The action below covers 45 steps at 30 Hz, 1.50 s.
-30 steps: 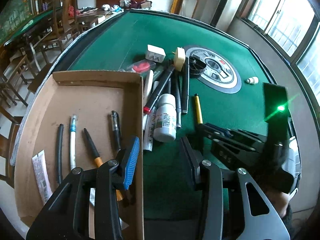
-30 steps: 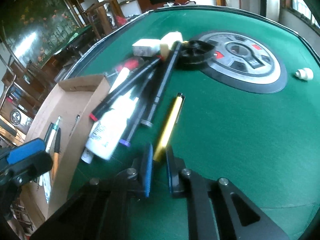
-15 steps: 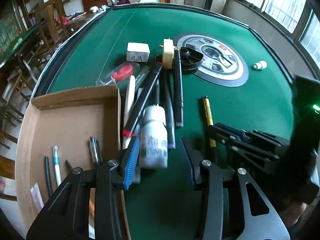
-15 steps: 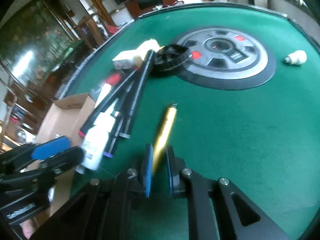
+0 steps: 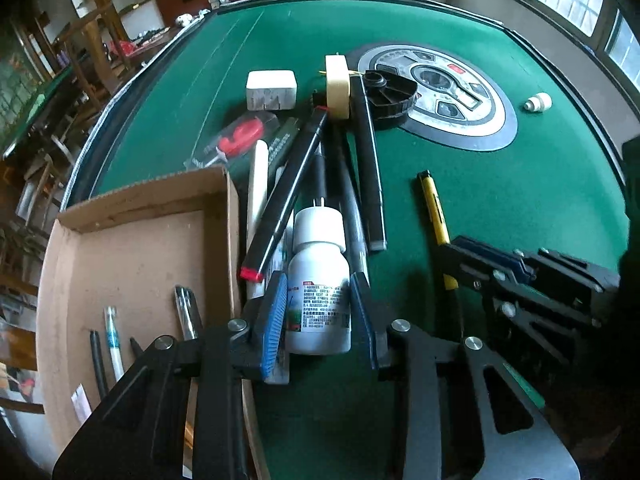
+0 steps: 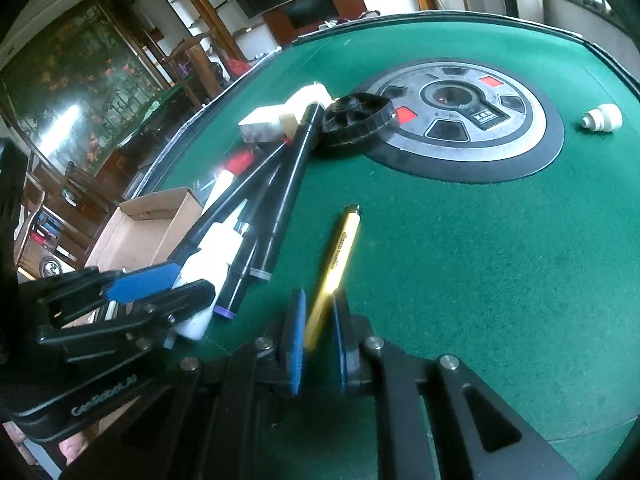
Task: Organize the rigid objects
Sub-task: 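Grasp the white bottle with the left gripper while the right grasps a yellow pen, then lower the bottle and yellow pen into the cardboard tray and open both grippers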
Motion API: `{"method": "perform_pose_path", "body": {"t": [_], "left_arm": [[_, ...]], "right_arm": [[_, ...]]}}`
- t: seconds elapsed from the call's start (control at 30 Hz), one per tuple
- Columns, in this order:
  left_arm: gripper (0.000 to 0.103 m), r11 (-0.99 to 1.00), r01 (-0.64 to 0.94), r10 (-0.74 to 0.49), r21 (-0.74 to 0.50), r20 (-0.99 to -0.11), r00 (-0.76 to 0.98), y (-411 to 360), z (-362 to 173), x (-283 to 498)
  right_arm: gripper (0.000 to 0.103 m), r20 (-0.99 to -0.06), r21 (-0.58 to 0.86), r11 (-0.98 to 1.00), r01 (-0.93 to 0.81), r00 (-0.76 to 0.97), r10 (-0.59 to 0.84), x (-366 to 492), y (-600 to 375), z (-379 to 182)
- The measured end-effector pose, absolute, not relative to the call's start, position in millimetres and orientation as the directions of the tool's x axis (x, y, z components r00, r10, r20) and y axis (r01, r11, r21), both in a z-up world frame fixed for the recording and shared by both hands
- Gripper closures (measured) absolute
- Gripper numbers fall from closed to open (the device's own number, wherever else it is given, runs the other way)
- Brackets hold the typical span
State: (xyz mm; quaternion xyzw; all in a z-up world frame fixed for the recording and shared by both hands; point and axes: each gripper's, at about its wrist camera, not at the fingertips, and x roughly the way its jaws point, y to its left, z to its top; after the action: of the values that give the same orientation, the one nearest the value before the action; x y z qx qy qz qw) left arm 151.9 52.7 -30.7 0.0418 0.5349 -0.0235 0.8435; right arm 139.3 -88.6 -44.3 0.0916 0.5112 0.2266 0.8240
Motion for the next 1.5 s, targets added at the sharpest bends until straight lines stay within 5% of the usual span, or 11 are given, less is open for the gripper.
{"method": "perform_pose_path", "body": {"t": [0.47,0.83,1.27,1.5], "left_arm": [[0.068,0.998,0.058,-0.059,-0.039,-0.907,0.417,54.2,-39.3,94.9],[0.069,0.99,0.08,-0.137,-0.114,-0.909,0.395,52.0,-43.0,73.7],[0.069,0.995,0.087,-0.089,-0.058,-0.906,0.414,43.4,-45.8,84.3],[0.069,0.961,0.042,-0.264,-0.274,-0.86,0.436,74.5,-33.6,68.7]], "right_arm": [[0.089,-0.792,0.398,0.875,-0.274,0.378,0.479,137.6,-90.2,-43.6],[0.093,-0.87,0.172,0.948,-0.266,0.411,0.273,130.6,-59.7,-37.5],[0.096,-0.875,0.126,0.948,-0.292,0.417,0.245,82.7,-76.5,-35.1],[0.096,-0.82,0.275,0.93,-0.245,0.445,0.36,78.6,-86.5,-27.7]]}}
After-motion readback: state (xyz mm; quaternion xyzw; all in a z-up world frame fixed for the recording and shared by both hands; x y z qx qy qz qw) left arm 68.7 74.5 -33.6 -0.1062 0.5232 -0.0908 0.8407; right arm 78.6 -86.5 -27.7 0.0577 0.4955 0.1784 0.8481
